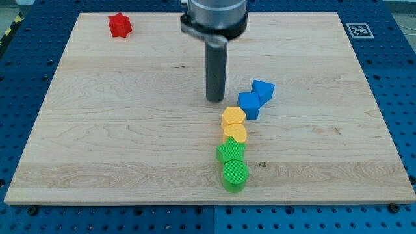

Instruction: Slightly push the yellow hexagon to the right of the board

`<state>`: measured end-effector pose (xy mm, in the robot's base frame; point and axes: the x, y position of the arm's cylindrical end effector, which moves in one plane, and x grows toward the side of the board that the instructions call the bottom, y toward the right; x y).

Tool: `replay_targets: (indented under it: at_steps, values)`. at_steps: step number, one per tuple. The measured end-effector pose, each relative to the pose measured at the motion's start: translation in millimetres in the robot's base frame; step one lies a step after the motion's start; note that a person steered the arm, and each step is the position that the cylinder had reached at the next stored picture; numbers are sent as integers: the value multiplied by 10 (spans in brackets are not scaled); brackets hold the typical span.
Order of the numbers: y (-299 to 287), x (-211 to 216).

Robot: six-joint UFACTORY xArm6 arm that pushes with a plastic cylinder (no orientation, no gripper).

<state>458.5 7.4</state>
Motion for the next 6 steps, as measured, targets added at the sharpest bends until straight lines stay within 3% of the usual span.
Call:
replay_targets:
  at_steps: [4,6]
  values:
    - [15,673]
    - [31,272]
